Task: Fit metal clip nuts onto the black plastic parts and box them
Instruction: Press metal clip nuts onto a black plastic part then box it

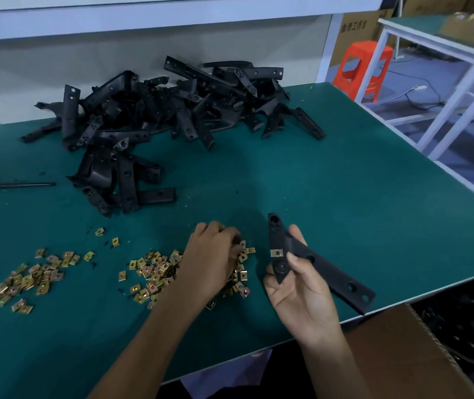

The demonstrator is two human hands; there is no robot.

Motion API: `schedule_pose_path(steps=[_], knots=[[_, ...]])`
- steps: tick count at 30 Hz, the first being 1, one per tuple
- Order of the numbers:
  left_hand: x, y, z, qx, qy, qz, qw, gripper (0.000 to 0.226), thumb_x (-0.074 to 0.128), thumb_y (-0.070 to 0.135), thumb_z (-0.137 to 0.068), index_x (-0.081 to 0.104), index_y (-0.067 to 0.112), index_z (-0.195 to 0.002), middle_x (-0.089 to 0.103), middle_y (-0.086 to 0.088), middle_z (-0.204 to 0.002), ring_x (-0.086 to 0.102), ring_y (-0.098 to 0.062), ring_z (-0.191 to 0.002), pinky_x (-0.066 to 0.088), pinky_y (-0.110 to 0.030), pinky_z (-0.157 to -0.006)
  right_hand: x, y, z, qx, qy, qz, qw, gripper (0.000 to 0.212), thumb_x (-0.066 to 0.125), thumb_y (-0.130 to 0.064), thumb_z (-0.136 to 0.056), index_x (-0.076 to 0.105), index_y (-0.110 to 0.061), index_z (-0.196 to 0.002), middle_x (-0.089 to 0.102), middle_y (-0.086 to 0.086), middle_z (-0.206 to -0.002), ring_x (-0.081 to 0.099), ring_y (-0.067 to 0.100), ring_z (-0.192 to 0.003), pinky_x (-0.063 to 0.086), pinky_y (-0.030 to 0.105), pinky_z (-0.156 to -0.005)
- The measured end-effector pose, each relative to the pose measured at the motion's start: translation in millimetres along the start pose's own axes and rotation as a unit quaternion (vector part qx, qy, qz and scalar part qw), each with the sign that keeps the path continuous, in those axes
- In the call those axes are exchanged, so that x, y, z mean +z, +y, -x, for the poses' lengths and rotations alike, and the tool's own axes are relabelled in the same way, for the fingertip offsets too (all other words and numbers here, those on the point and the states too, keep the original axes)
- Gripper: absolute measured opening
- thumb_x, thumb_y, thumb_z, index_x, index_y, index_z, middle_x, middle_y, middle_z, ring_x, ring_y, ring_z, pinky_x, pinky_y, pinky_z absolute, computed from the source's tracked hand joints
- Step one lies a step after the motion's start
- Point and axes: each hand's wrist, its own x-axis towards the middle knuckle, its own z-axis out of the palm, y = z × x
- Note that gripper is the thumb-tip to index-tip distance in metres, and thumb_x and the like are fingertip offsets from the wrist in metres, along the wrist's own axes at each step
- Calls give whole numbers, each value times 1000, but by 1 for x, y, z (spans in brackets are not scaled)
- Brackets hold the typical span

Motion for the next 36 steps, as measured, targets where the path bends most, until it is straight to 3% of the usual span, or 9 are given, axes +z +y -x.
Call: schedule_pose_path(steps=[3, 5, 8, 13, 17, 21, 28, 31, 36], knots=[[-2, 2, 0, -11, 12, 32, 999, 15, 60, 35, -98, 63, 23, -107, 63, 4, -109, 49, -17, -106, 40, -29, -88, 0, 0, 0, 4, 15, 16, 1000, 47, 68, -8, -74, 77, -33, -113, 71, 0, -91, 57, 10, -62, 46, 21, -51], [-5, 3, 5, -38, 14, 81, 996, 8, 63, 34, -96, 59, 27, -96, 64, 9, -98, 51, -5, -92, 38, -18, -71, 0, 1, 1, 10, 20, 19, 1000, 50, 68, -8, -73, 75, -33, -115, 72, 2, -96, 60, 11, -66, 48, 22, -53], [-8, 1, 14, -107, 29, 203, 973, 12, 65, 35, -91, 55, 33, -85, 64, 17, -79, 58, 7, -78, 38, -10, -54, 1, 1, 2, 16, 24, 22, 999, 52, 66, -7, -75, 72, -31, -121, 73, 5, -103, 65, 14, -71, 52, 24, -54], [-14, -1, 28, -113, 19, 350, 930, 14, 61, 32, -97, 66, 43, -104, 67, 30, -96, 63, 7, -91, 47, -11, -70, 3, 1, 2, 25, 17, 32, 999, 47, 63, -6, -77, 77, -31, -114, 74, 6, -107, 68, 15, -75, 53, 24, -55], [-15, -4, 37, -117, 13, 386, 915, 17, 60, 25, -99, 72, 36, -100, 71, 24, -95, 65, 6, -89, 45, -4, -68, 2, 0, 3, 26, 5, 30, 999, 46, 61, -5, -80, 77, -30, -114, 75, 7, -103, 71, 16, -75, 56, 27, -56], [-15, -6, 41, -145, 23, 480, 865, 20, 63, 16, -98, 75, 31, -100, 76, 13, -95, 68, 2, -88, 50, -14, -74, -1, 1, 3, 29, -5, 30, 999, 46, 54, -2, -87, 75, -30, -117, 75, 8, -104, 72, 17, -76, 57, 28, -58], [-16, -14, 45, -140, 56, 395, 906, 13, 72, 35, -91, 69, 37, -104, 74, 12, -87, 70, -4, -83, 55, -23, -76, -2, 1, 2, 28, -9, 26, 999, 47, 54, -2, -86, 75, -29, -118, 75, 6, -100, 70, 15, -73, 56, 26, -57], [-18, -15, 46, -115, 94, 336, 930, 7, 69, 31, -93, 70, 36, -98, 72, 21, -87, 68, 2, -83, 50, -12, -71, 0, 1, 3, 26, -8, 25, 999, 47, 59, -2, -82, 75, -29, -118, 75, 6, -99, 70, 14, -72, 56, 26, -56], [-17, -16, 46, -124, 111, 314, 935, 13, 64, 30, -97, 64, 39, -105, 70, 20, -91, 62, 9, -89, 44, -3, -70, 1, 1, 3, 27, -2, 27, 999, 47, 59, -3, -80, 76, -29, -116, 75, 5, -99, 70, 14, -73, 55, 26, -56]])
